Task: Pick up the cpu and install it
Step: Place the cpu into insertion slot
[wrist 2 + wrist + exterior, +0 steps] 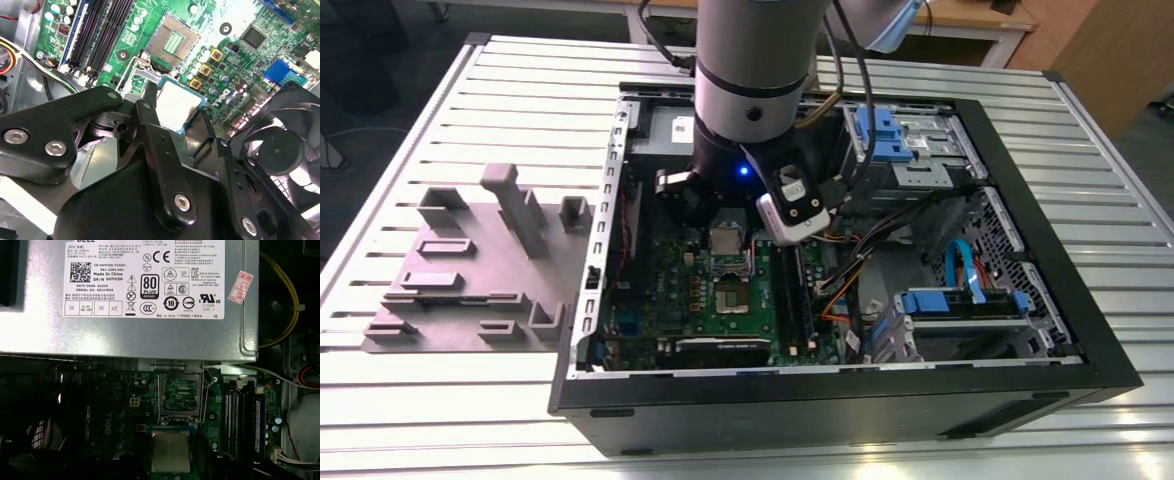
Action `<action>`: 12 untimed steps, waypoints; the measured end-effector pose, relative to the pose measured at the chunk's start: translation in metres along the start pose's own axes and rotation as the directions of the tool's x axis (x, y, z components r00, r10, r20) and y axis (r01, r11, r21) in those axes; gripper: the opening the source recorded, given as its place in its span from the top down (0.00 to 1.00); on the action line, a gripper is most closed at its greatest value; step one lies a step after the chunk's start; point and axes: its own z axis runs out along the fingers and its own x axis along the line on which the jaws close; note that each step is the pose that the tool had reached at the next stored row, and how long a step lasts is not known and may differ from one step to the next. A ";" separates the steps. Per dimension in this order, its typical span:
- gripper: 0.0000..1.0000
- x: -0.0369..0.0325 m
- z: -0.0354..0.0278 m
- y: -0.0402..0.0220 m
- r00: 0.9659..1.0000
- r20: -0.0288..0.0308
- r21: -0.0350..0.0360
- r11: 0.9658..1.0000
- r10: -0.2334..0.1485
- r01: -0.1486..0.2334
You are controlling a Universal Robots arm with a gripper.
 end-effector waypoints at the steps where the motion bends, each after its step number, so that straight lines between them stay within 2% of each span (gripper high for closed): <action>1: 0.53 0.0000 0.0000 0.0000 1.000 0.000 0.000 1.000 0.000 0.000; 9: 0.53 0.0000 0.0001 0.0000 1.000 0.000 -0.001 1.000 0.000 0.000; 12: 0.53 0.0000 0.0009 -0.0001 1.000 0.005 0.000 1.000 0.000 0.000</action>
